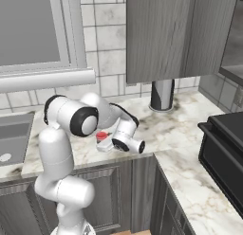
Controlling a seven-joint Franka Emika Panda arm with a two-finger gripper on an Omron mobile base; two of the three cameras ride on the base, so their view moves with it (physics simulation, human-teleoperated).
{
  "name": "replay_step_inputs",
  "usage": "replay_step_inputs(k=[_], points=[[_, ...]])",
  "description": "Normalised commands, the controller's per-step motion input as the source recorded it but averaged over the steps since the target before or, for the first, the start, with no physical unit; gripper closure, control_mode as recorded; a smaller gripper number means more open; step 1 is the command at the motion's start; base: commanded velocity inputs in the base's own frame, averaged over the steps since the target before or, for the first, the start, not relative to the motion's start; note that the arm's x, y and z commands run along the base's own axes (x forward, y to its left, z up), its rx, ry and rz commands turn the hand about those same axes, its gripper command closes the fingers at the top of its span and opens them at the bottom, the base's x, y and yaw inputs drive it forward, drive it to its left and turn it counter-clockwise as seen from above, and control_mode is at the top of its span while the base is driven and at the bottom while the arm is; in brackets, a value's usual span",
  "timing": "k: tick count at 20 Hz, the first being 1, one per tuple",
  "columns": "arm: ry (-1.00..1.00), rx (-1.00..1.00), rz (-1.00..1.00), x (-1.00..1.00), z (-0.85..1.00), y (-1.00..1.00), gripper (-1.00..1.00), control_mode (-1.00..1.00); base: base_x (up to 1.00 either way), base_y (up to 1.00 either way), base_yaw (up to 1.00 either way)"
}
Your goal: Pick the avocado and bread from the counter and place them on the plate. Then pick the jam from the cabinet and place it next to the plate. Lastly close the cabinet door.
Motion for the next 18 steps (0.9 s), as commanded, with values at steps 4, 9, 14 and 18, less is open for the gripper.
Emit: replay_step_inputs(k=[4, 9, 14, 18], points=[[-0.06, 0.09, 0.0, 0.0, 0.17, -0.13, -1.0, -1.0, 0.0, 0.0, 0.0], [-0.06, 0.09, 0.0, -0.03, 0.24, -0.11, -1.0, -1.0, 0.0, 0.0, 0.0], [-0.05, 0.04, -0.03, -0.28, 0.28, -0.05, -1.0, -1.0, 0.0, 0.0, 0.0], [-0.04, 0.0, -0.06, -0.53, 0.35, -0.01, -1.0, -1.0, 0.0, 0.0, 0.0]])
